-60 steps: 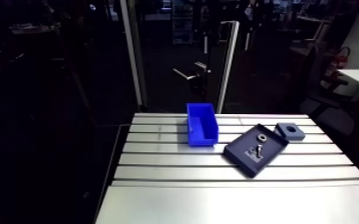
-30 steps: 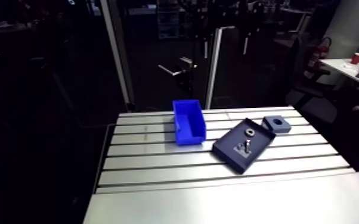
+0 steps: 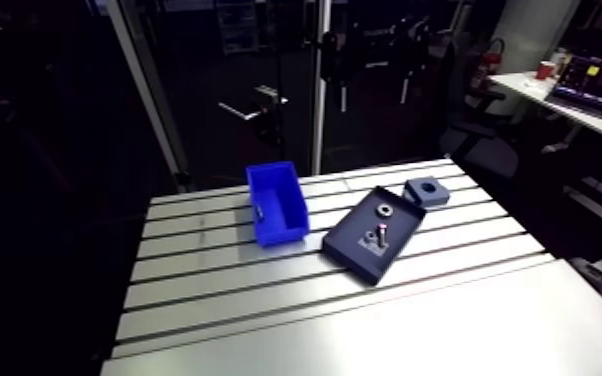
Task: Pick up the bearing and press it into the housing until flush.
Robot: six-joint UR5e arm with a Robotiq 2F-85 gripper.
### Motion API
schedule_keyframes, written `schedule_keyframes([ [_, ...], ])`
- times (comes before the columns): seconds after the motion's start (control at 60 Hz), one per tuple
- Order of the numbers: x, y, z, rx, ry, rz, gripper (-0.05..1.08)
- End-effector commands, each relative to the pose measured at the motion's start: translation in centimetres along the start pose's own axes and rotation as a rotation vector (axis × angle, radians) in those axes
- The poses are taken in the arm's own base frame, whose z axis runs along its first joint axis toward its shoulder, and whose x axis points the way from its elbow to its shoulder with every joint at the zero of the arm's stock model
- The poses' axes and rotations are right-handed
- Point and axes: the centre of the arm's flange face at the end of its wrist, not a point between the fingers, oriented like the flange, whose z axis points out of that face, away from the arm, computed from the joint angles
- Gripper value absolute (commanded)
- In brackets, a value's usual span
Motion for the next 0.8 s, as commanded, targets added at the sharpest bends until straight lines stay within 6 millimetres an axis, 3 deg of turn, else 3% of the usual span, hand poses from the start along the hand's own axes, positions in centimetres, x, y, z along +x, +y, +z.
schedule_keyframes([
  [0.017, 0.4, 4.7, 3.7, 0.013, -0.015, 0.028, 0.01],
  [0.35, 0.9, 6.9, 9.0, 0.024, -0.027, 0.044, 0.01],
  [0.6, 1.2, 6.9, 10.3, 0.021, -0.006, 0.037, 0.01],
  [0.8, 1.5, 6.4, 12.6, 0.048, -0.017, 0.034, 0.01],
])
